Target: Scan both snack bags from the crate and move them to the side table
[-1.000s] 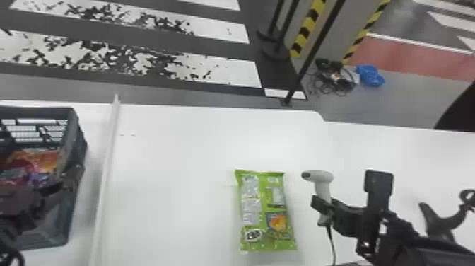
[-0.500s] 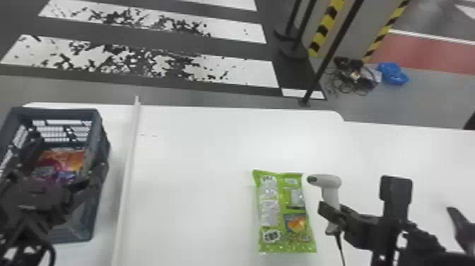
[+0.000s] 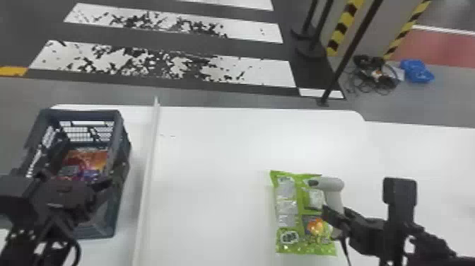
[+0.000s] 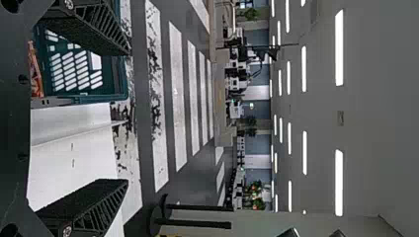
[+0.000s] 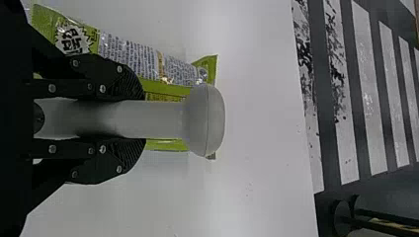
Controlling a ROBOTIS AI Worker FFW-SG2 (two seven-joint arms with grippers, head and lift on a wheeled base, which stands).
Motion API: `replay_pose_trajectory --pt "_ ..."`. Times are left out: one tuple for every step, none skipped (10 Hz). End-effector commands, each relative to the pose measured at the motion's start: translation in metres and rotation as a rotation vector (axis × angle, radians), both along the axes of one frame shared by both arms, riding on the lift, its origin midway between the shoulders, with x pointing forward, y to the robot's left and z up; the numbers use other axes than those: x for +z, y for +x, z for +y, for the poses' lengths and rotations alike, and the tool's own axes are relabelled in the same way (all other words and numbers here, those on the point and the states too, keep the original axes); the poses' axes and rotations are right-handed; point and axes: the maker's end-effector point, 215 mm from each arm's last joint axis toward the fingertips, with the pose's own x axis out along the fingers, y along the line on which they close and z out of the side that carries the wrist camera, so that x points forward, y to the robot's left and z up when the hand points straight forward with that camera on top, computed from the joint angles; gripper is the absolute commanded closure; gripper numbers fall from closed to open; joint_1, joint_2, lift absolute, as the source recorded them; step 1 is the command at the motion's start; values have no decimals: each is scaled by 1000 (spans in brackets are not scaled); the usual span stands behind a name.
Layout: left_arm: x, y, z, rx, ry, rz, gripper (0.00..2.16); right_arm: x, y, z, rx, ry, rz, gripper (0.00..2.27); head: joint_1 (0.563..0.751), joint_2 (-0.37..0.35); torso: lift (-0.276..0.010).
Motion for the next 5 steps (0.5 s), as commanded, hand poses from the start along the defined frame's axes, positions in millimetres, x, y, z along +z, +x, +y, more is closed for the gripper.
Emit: replay_pose_trajectory --pt "-1 0 0 1 -1 1 70 -4 3 5 15 -20 -2 2115 695 -131 -29" --pt "0 0 0 1 -1 0 70 -5 9 4 17 -29 -12 2111 695 -123 -29" --pt "0 -1 1 1 0 0 70 -7 15 5 23 -31 -18 2111 695 -120 -29" --pt "0 -1 2 2 1 -2 70 -12 20 6 28 -32 -12 2111 695 -119 -29" --pt "0 -2 3 5 2 -2 70 -17 22 9 32 -33 -5 2111 695 -117 -29"
